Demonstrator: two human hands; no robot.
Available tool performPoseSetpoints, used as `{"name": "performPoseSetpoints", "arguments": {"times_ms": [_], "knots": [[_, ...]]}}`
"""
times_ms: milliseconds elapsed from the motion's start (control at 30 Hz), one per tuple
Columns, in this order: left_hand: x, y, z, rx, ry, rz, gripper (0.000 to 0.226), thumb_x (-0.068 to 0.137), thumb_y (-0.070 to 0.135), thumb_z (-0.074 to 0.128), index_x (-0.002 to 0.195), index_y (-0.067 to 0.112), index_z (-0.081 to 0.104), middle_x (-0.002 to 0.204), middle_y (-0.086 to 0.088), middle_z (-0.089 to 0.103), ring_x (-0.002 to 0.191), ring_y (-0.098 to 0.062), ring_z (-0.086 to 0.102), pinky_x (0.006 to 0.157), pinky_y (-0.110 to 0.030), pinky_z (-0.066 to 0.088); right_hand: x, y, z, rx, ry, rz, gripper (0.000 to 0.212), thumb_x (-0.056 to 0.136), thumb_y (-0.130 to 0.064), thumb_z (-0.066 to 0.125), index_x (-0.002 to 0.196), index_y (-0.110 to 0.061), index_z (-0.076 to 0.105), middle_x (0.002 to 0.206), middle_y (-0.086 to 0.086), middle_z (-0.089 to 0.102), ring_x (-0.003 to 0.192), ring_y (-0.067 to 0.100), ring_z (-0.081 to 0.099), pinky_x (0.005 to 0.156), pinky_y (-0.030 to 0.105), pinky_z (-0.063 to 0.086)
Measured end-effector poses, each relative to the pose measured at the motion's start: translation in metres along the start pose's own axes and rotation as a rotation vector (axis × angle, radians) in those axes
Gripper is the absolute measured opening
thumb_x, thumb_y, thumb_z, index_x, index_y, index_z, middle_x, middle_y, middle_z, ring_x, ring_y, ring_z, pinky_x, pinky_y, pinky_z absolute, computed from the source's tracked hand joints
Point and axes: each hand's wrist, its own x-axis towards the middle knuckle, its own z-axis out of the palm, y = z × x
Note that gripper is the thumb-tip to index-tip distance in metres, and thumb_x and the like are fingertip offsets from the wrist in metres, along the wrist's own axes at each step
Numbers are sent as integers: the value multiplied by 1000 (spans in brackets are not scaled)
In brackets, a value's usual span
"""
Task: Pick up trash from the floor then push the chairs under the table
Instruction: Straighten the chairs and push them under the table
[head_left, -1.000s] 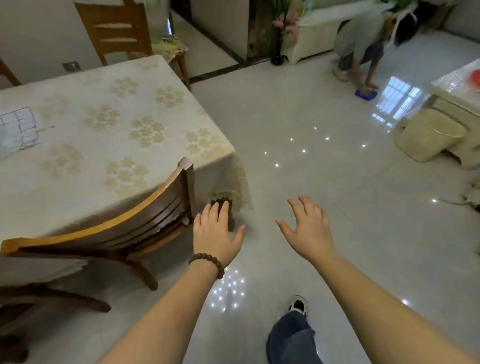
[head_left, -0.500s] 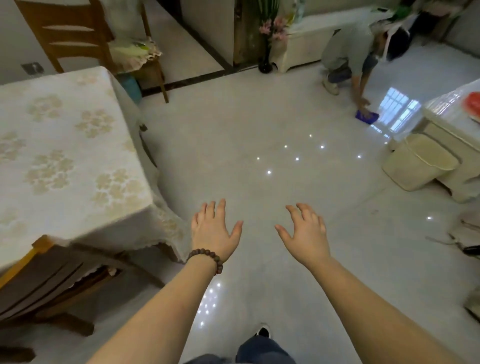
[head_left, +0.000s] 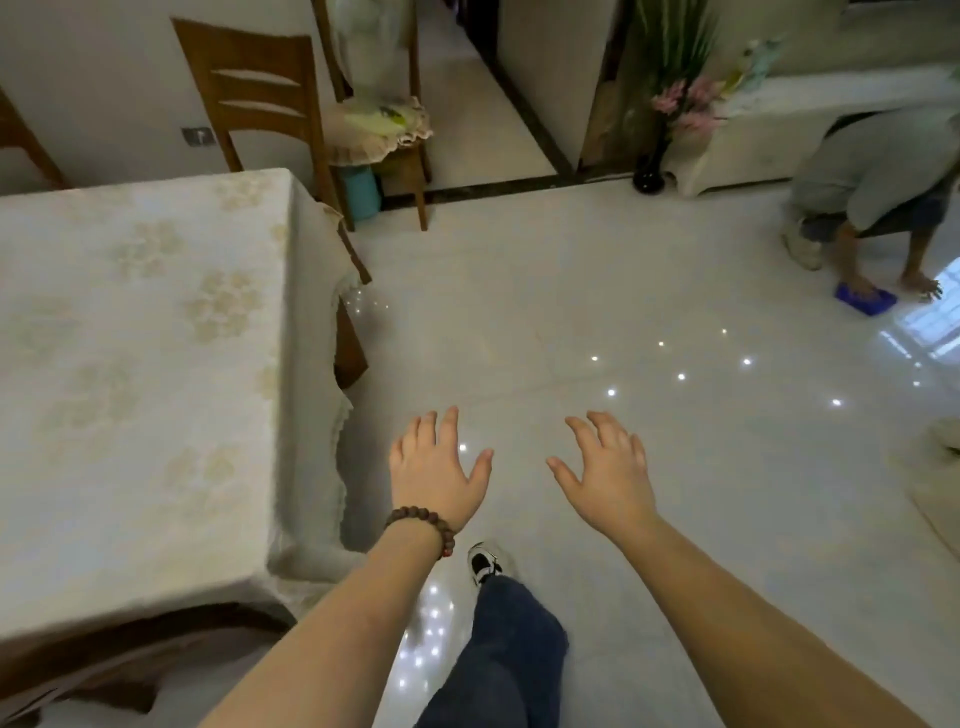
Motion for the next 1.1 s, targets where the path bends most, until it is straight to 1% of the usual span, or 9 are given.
{"name": "performPoseSetpoints", "arguments": {"times_ms": [133,200,333,433,533,633,700,833,1100], "knots": [[104,2,-2,-29,3,-107,68,91,60,33,147,24,20,153,-5,27,142,-25,19,115,-45,18,122,-2,-6,-17,-40,-61,72,80,-61,28,137,-20,41,147,10,35,140,26,23,114,50,18],[155,3,-13,-18,11,-146,68,91,60,32,147,24,19,153,-6,27,142,-25,19,115,-45,18,180,-7,-17,-39,-62,-87,66,83,-58,34,137,-20,41,148,10,35,141,25,22,114,49,18],[248,9,-45,-20,84,-191,67,90,58,36,145,21,24,150,-7,31,140,-26,21,114,-44,20,284,-20,-39,-26,-37,-139,65,83,-58,34,135,-19,44,146,10,38,140,26,25,114,50,19],[308,11,-61,-24,123,-222,68,90,58,38,144,20,27,149,-7,33,140,-26,22,113,-44,21,351,-28,-48,-15,-48,-164,59,87,-53,44,135,-19,44,147,9,37,140,26,24,114,50,19],[366,12,-68,-23,139,-254,69,89,58,39,145,20,26,149,-8,33,140,-27,22,114,-43,20,419,-32,-48,7,-27,-183,65,81,-56,38,132,-18,48,144,11,41,138,28,28,112,52,23],[428,10,-66,-21,145,-296,70,89,59,39,145,20,26,150,-8,32,140,-27,22,114,-43,20,491,-34,-40,10,-52,-230,74,78,-63,26,133,-18,47,144,11,40,138,28,28,112,51,22],[476,9,-63,-29,148,-333,70,89,60,37,146,21,25,150,-8,31,140,-27,22,114,-44,20,547,-35,-35,18,-78,-256,70,82,-61,30,136,-19,44,147,10,37,140,26,24,113,51,19],[589,15,-67,-41,163,-400,71,89,61,34,146,22,22,151,-8,29,140,-27,21,114,-45,21,681,-36,-35,16,-92,-330,55,91,-49,46,138,-20,40,149,9,33,141,25,19,115,49,17],[803,34,-131,-74,274,-531,69,90,60,34,146,23,20,153,-8,25,141,-28,19,114,-45,17,922,-74,-72,3,-126,-469,54,92,-48,45,139,-24,36,150,6,31,141,23,20,114,49,21]]}}
